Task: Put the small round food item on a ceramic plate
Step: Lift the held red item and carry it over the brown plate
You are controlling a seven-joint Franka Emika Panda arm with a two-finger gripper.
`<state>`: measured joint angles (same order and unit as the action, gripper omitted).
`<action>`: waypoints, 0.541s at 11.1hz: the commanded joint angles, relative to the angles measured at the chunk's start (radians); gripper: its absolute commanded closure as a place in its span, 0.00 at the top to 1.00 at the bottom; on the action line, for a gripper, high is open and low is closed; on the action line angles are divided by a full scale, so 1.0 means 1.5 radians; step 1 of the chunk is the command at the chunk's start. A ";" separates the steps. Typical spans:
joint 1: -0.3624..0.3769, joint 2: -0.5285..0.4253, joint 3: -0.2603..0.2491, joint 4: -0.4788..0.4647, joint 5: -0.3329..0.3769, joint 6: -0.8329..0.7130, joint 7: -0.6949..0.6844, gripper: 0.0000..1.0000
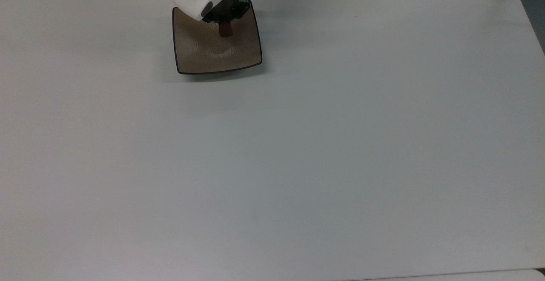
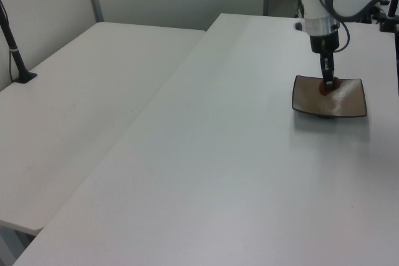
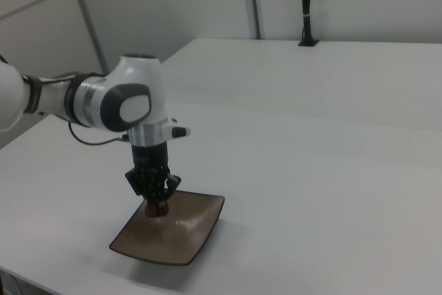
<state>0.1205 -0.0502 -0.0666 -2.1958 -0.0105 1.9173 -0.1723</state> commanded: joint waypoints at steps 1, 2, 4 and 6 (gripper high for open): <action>-0.005 -0.038 -0.005 -0.105 -0.015 0.134 -0.017 0.16; -0.013 -0.038 -0.005 -0.120 -0.015 0.168 -0.017 0.16; -0.018 -0.037 -0.012 -0.137 -0.015 0.213 -0.018 0.16; -0.017 -0.036 -0.018 -0.150 -0.016 0.250 -0.020 0.16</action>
<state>0.0928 -0.0631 -0.0805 -2.3708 -0.0244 2.2376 -0.1777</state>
